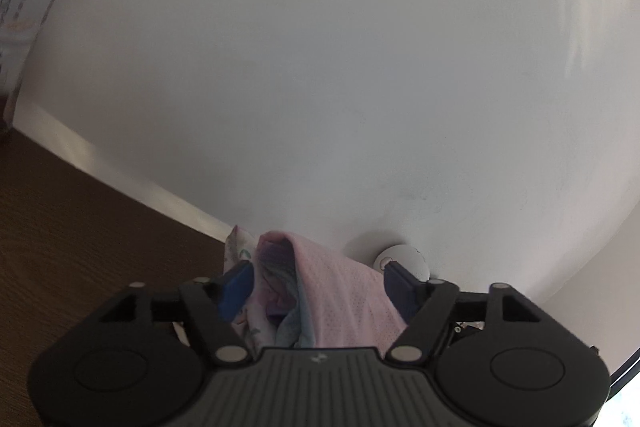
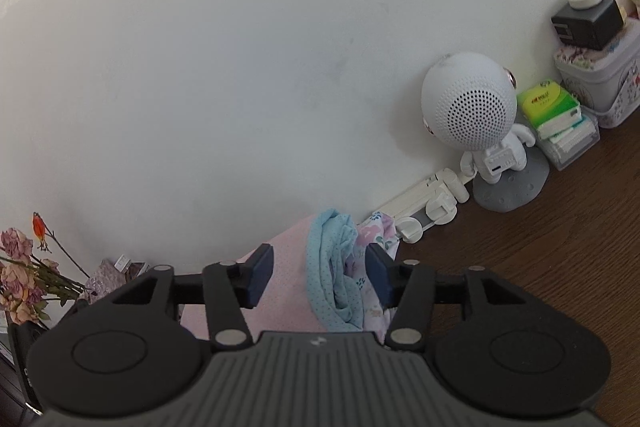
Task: Fold clothes
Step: 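Carry the lifted roll with both grippers onto the folded floral stack, then open both grippers and release the roll on top of the stack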
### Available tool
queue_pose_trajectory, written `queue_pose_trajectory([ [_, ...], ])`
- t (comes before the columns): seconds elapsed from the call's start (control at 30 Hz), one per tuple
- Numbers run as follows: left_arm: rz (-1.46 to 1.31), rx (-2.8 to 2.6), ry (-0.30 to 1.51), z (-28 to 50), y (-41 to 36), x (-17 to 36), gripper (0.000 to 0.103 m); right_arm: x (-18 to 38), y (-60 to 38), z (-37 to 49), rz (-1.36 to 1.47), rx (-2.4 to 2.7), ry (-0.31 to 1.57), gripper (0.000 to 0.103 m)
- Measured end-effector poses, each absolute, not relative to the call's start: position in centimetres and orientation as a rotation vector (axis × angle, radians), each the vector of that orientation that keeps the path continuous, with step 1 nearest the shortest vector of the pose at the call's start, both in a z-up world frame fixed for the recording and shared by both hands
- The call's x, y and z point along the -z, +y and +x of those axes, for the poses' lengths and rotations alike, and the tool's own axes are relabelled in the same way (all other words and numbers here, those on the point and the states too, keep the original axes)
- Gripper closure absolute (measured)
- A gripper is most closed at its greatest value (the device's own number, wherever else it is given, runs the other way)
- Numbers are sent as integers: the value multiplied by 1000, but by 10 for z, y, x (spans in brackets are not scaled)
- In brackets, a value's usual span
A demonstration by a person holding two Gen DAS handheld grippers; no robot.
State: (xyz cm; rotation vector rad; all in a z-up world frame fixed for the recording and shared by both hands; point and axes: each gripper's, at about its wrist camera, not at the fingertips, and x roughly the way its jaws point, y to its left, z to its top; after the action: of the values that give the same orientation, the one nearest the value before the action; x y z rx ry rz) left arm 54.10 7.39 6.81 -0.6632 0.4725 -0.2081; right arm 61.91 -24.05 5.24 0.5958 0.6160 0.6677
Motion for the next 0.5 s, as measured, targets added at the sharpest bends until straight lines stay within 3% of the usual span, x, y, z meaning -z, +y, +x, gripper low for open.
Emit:
queue_pose_trajectory([
  [0.07, -564, 193, 461, 534, 67, -77, 16, -60, -239, 608, 515, -668, 585, 21],
  [0.13, -439, 158, 460, 526, 55, -83, 9, -68, -237, 596, 416, -668, 559, 15],
  [0.2, -309, 133, 456, 516, 43, -86, 6, -70, -232, 583, 324, -665, 550, 0],
  [0.27, -203, 106, 457, 509, 30, -84, 1, -71, -227, 571, 268, -657, 545, 0],
  [0.5, -108, 28, 507, 482, 7, -73, 1, -75, -211, 537, 158, -617, 564, 0],
])
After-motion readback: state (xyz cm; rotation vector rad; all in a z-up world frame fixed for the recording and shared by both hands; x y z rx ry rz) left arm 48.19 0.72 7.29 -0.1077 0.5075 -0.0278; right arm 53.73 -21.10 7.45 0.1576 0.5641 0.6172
